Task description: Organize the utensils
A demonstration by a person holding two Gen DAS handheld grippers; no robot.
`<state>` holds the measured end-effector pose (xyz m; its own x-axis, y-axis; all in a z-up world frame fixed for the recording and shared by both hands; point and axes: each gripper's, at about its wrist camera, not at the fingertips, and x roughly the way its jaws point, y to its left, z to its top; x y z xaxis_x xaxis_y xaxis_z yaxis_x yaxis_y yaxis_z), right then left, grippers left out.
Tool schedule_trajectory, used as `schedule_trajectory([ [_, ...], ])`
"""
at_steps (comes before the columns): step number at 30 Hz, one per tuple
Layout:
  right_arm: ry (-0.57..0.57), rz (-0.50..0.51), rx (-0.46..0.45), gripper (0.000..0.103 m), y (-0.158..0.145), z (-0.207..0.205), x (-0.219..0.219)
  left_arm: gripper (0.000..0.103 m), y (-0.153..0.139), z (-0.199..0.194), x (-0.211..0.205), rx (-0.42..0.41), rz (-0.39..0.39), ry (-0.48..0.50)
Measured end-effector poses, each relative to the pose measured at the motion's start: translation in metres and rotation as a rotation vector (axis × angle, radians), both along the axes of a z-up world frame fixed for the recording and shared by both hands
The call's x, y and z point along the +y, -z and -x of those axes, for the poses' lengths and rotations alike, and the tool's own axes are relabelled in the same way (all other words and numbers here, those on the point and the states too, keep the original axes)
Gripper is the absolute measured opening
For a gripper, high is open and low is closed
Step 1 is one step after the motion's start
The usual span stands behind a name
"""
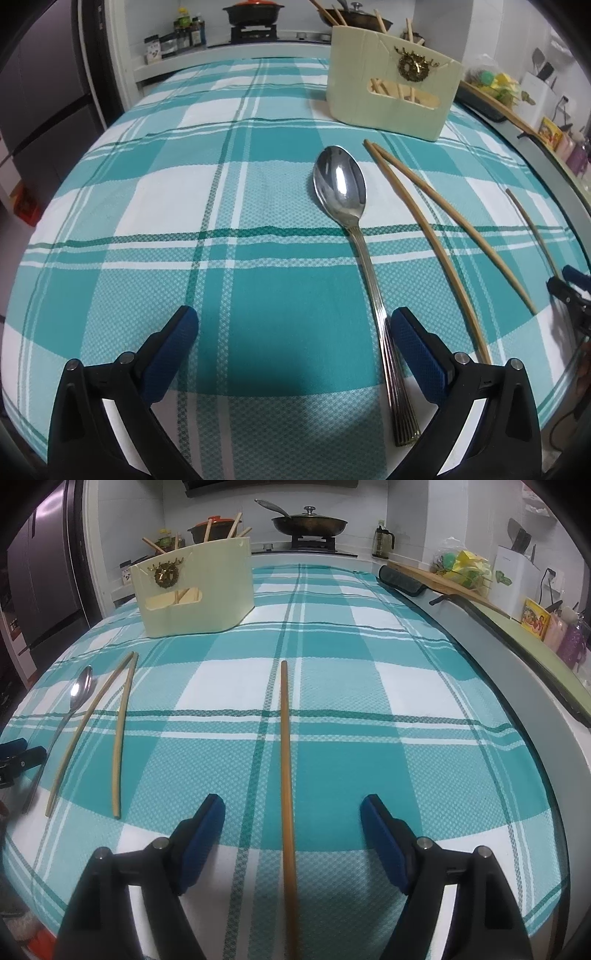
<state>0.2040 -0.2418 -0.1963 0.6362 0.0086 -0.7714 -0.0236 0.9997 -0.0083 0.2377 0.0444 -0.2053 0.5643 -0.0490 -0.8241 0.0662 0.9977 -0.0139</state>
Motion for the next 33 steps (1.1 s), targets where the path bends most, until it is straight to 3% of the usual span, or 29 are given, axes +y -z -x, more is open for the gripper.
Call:
schedule_trajectory([
  [1,-0.004,0.003,0.004,0.079,0.000,0.000,0.000,0.103,0.000,0.000,-0.004,-0.005,-0.023,0.011],
  [15,-0.077,-0.021,0.105,0.078,-0.012,-0.008,-0.011,0.102,-0.013,-0.014,-0.001,-0.007,0.035,0.012],
  [23,-0.133,-0.005,0.113,0.071,-0.029,-0.036,-0.007,0.101,-0.011,-0.046,-0.028,0.000,-0.047,0.032],
  [26,-0.141,-0.010,0.172,0.044,-0.020,-0.056,-0.005,0.101,-0.004,-0.057,-0.032,0.022,-0.060,0.029],
  [33,-0.180,0.022,0.220,0.044,-0.009,-0.080,0.003,0.100,-0.002,-0.077,-0.033,0.030,-0.033,0.005],
])
